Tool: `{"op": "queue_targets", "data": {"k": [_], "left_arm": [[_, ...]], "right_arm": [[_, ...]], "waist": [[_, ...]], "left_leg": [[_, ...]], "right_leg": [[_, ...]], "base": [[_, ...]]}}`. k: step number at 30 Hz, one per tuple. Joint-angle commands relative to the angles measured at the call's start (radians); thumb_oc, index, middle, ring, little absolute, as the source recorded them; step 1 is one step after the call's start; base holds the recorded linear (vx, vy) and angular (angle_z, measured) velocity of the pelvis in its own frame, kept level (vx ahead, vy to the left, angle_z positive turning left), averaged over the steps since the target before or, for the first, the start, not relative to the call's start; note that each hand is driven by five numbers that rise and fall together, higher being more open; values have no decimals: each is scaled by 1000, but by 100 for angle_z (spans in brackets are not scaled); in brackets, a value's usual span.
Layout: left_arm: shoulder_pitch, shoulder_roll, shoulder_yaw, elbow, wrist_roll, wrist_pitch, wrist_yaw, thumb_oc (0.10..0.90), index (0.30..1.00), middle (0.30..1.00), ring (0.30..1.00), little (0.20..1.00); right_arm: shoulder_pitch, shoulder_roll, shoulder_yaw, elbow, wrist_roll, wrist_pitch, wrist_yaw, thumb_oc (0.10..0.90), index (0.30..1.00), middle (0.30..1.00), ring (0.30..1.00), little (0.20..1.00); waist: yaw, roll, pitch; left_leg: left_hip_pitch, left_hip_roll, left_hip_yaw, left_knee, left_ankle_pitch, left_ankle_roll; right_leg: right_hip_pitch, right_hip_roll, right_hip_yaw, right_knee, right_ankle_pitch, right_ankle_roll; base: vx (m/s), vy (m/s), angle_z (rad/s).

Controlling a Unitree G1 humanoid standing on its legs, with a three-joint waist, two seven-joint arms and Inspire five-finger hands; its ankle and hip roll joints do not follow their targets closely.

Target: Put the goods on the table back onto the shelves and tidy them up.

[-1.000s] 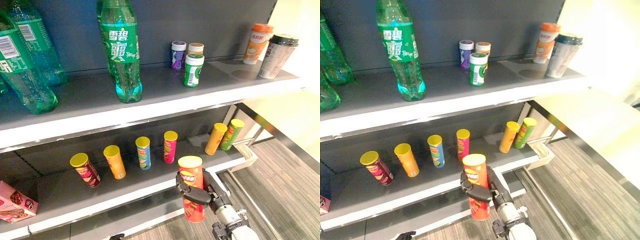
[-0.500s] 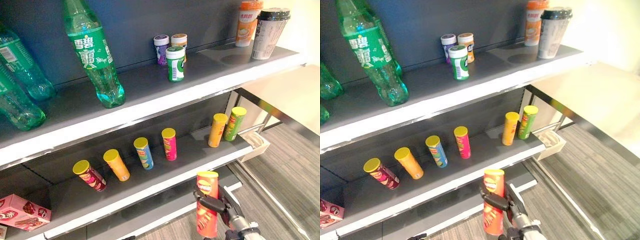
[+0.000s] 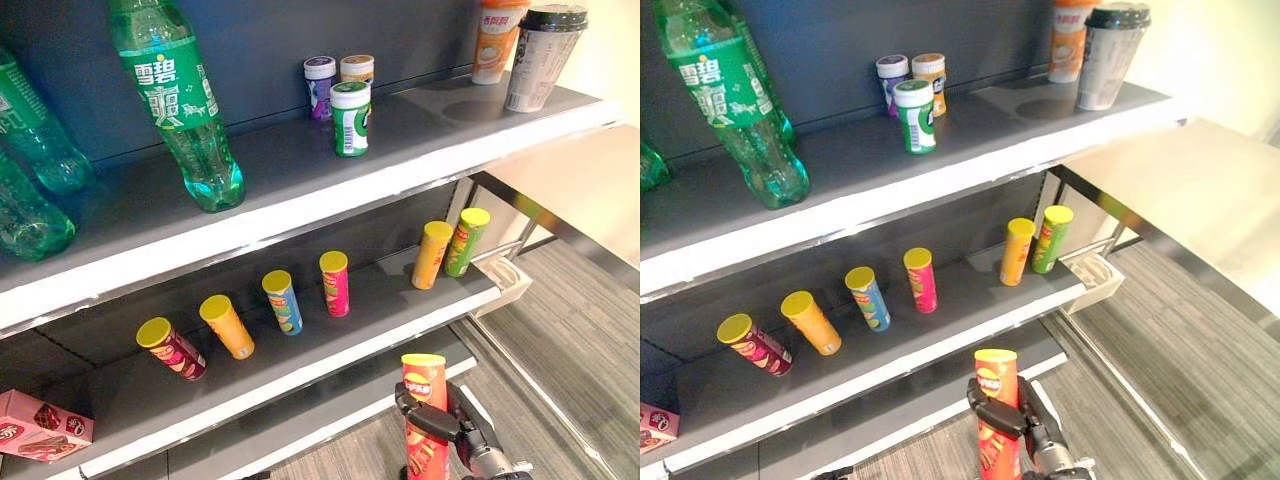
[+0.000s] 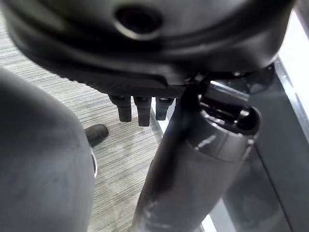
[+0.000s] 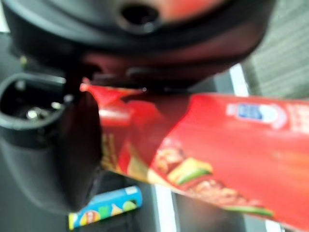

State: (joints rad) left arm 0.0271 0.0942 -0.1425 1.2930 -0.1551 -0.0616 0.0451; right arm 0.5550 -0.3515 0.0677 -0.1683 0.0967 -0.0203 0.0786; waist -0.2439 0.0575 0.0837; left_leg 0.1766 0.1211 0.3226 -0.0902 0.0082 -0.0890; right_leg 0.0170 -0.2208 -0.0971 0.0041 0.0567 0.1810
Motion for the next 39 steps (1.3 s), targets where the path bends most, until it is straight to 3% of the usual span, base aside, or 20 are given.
{"op": "queue_targets", "data": {"k": [1, 4, 6, 10, 11, 15, 16, 18, 21, 22, 23, 24, 26, 29, 30, 31, 32, 35, 39], "left_arm": [[-39, 82, 92, 67, 1, -30, 49, 800, 900, 900, 900, 900], [-31, 90, 115, 69, -8, -36, 62, 800, 900, 900, 900, 900], [-20, 99, 131, 65, -15, -40, 74, 800, 900, 900, 900, 900], [-16, 112, 158, 57, -3, -46, 91, 800, 900, 900, 900, 900], [-13, 123, 168, 48, -4, -43, 96, 800, 900, 900, 900, 900], [6, 140, 192, 33, -19, -37, 108, 800, 900, 900, 900, 900], [17, 145, 199, 26, -24, -37, 111, 800, 900, 900, 900, 900], [33, 152, 218, 14, -35, -39, 116, 800, 900, 900, 900, 900], [47, 157, 260, 8, -51, -42, 120, 800, 900, 900, 900, 900], [72, 148, 285, -4, -61, -41, 124, 800, 900, 900, 900, 900], [83, 143, 292, -13, -67, -39, 119, 800, 900, 900, 900, 900], [103, 130, 298, -17, -69, -33, 111, 800, 900, 900, 900, 900], [100, 130, 287, -23, -67, -27, 112, 800, 900, 900, 900, 900], [93, 131, 284, -16, -64, -16, 103, 800, 900, 900, 900, 900], [91, 129, 289, -17, -68, -18, 100, 800, 900, 900, 900, 900], [92, 138, 283, -29, -55, -19, 109, 800, 900, 900, 900, 900], [89, 132, 280, -40, -52, -21, 105, 800, 900, 900, 900, 900], [77, 130, 269, -21, -37, -24, 107, 800, 900, 900, 900, 900], [46, 121, 240, -7, -16, -28, 129, 800, 900, 900, 900, 900]], "right_arm": [[-90, 9, -41, -206, -156, -172, -101, 400, 300, 300, 300, 300], [-115, 30, -25, -192, -182, -189, -138, 400, 300, 300, 300, 300], [-112, 27, -27, -207, -211, -207, -159, 400, 300, 300, 300, 300], [-132, 2, -32, -196, -281, -237, -207, 400, 300, 300, 300, 300], [-142, -8, -32, -188, -311, -246, -222, 400, 300, 300, 300, 300], [-153, -23, -32, -167, -335, -249, -232, 400, 300, 300, 300, 300], [-155, -28, -34, -164, -340, -252, -231, 400, 300, 300, 300, 300], [-161, -40, -36, -165, -343, -256, -231, 400, 300, 300, 300, 300], [-195, -67, -35, -161, -344, -251, -226, 400, 300, 300, 300, 300], [-211, -82, -26, -170, -342, -254, -219, 400, 300, 300, 300, 300], [-214, -88, -20, -173, -340, -255, -211, 400, 300, 300, 300, 300], [-215, -89, -6, -162, -323, -257, -197, 400, 300, 300, 300, 300], [-211, -90, -11, -153, -315, -258, -206, 400, 300, 300, 300, 300], [-208, -104, -5, -135, -316, -254, -205, 400, 300, 300, 300, 300], [-206, -112, 1, -125, -317, -253, -204, 400, 300, 300, 300, 300], [-200, -129, 15, -106, -325, -264, -206, 400, 300, 300, 300, 300], [-205, -134, 6, -87, -333, -258, -212, 400, 300, 300, 300, 300], [-207, -125, 5, -84, -334, -257, -210, 400, 300, 300, 300, 300], [-218, -82, 5, -59, -354, -261, -243, 400, 300, 300, 300, 300]], "waist": [[-29, -40, 75], [-14, -33, 80], [2, -34, 74], [33, -48, 44], [50, -62, 34], [71, -77, 27], [72, -81, 25], [79, -88, 19], [104, -103, 9], [116, -98, -7], [121, -94, -10], [125, -83, -8], [123, -71, 8], [92, -79, 17], [84, -84, 23], [66, -89, 31], [61, -84, 32], [53, -70, 25], [55, -61, 15]], "left_leg": [[2, -35, 3, 3, -72, 54], [1, -7, 51, 3, -66, 42], [0, 13, 52, 3, -67, 30], [-33, 48, 19, 25, -62, 2], [-73, 80, -5, 78, -67, -11], [-132, 128, -44, 158, -82, -23], [-144, 145, -67, 176, -87, -24], [-164, 170, -98, 204, -93, -23], [-185, 207, -107, 224, -77, -32], [-169, 235, -94, 183, -35, -45], [-162, 247, -90, 157, -11, -51], [-148, 286, -81, 78, 64, -68], [-178, 308, -84, 34, 134, -92], [-189, 308, -27, 76, 96, -72], [-166, 286, -16, 113, 56, -69], [-150, 256, 41, 153, 36, -64], [-148, 248, 69, 154, 43, -60], [-109, 219, 89, 112, 31, -55], [-112, 196, 70, 112, 0, -55]], "right_leg": [[-89, 93, -17, 244, 21, -49], [-79, 11, -106, 260, 19, -54], [-49, -44, -117, 220, 34, -60], [36, -165, -67, 71, 144, -46], [52, -225, -23, 35, 225, -41], [66, -267, 49, 9, 304, -39], [63, -267, 97, 12, 322, -38], [73, -245, 167, 0, 298, -31], [111, -201, 161, -35, 172, 5], [138, -158, 126, -64, 79, 16], [144, -137, 114, -68, 41, 13], [155, -89, 92, -75, -12, -7], [160, -48, 73, -91, -49, -19], [129, -44, 59, -91, -32, -24], [113, -50, 54, -91, -17, -28], [98, -64, 23, -91, 7, -32], [97, -65, 24, -91, 13, -34], [95, -68, 29, -91, 22, -29], [97, -109, 20, -91, 42, -16]], "base": [[-45, 63, -54], [-30, -53, -86], [14, -162, -32], [6, -262, -2], [-12, -331, 24], [-46, -306, 11], [-73, -336, -10], [-81, -302, -3], [-124, -305, 26], [-129, -331, 23], [-172, -421, 7], [-167, -295, 0], [-227, -235, 6], [-200, -105, 34], [-160, 33, 39], [-174, 83, 20], [-110, 92, 6], [33, 153, 10], [-3, 126, -6]]}}
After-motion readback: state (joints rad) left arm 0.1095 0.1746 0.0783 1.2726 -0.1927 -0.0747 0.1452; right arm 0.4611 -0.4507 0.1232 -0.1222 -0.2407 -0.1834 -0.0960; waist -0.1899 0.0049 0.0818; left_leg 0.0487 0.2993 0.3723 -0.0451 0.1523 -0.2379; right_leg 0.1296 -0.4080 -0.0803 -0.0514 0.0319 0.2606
